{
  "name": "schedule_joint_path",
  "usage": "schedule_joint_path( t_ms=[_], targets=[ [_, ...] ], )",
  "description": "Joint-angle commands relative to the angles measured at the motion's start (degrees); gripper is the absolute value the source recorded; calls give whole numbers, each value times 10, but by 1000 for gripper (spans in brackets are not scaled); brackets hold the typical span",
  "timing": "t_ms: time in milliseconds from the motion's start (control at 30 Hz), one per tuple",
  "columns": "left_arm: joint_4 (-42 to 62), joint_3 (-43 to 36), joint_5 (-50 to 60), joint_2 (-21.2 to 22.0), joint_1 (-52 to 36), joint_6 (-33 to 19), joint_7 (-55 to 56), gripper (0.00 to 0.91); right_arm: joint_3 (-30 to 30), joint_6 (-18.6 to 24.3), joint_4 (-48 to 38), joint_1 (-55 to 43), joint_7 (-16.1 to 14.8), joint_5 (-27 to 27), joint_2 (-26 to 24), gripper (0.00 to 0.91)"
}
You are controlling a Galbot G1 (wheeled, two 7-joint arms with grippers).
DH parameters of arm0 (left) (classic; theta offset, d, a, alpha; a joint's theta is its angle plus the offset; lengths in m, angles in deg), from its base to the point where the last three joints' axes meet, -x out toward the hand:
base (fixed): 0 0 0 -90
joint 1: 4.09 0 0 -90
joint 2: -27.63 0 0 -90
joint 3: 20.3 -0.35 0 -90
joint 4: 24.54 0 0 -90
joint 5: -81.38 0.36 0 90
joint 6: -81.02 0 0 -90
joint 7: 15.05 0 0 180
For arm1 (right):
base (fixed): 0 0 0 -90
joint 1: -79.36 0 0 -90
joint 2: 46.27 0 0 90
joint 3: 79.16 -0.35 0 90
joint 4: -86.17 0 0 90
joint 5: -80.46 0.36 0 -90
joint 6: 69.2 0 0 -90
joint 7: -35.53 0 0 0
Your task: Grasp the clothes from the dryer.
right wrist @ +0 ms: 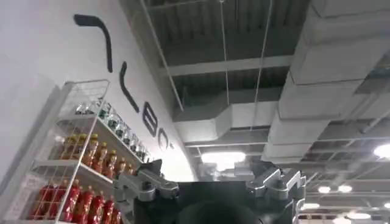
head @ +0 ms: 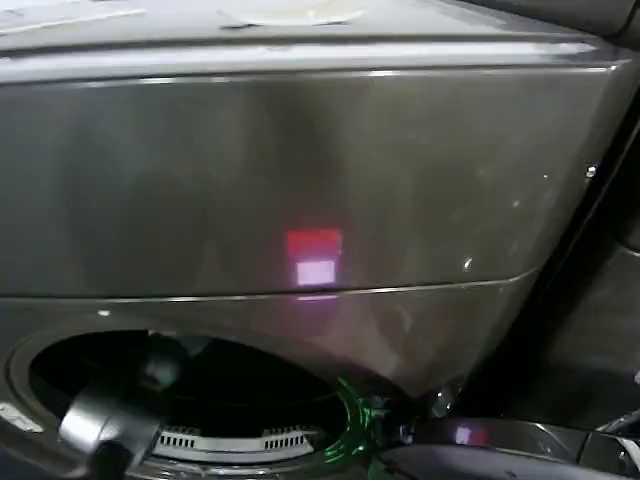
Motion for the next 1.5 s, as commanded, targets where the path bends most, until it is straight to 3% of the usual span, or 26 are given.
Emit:
schedule_joint_path(
  t_ms=[33,200,233,267,300,333,367,500,833,1100,1500],
  targets=[
    [73,-39,22,6,-38,-2,-19,907,2,0,2,-3,0,-1,0,907],
    [91,-48,28,15,-43,-2,-16,876,3,1,1,-4,-1,-3,0,907],
    [93,-50,28,16,-44,-1,-16,808,3,1,0,-4,-1,-3,0,907],
    [95,-51,30,16,-45,-1,-16,683,3,1,0,-4,-1,-3,0,907],
    [96,-51,30,16,-45,-1,-16,421,3,1,0,-4,-1,-4,-1,907],
    [96,-51,29,15,-45,-1,-16,250,3,2,-1,-5,-1,-4,0,907],
    [98,-51,32,15,-45,-1,-17,137,3,2,0,-5,-1,-4,-1,907],
    [102,-56,36,16,-47,-4,-18,11,5,2,1,-6,-1,-4,1,907],
    [86,-26,26,17,-42,-6,1,0,8,3,2,-8,-2,-5,4,907],
    [-21,114,-42,11,27,24,96,0,18,3,9,-15,-1,-7,5,907],
    [-362,259,-191,1,239,163,322,0,32,4,18,-28,-1,-7,4,907]
  ],
)
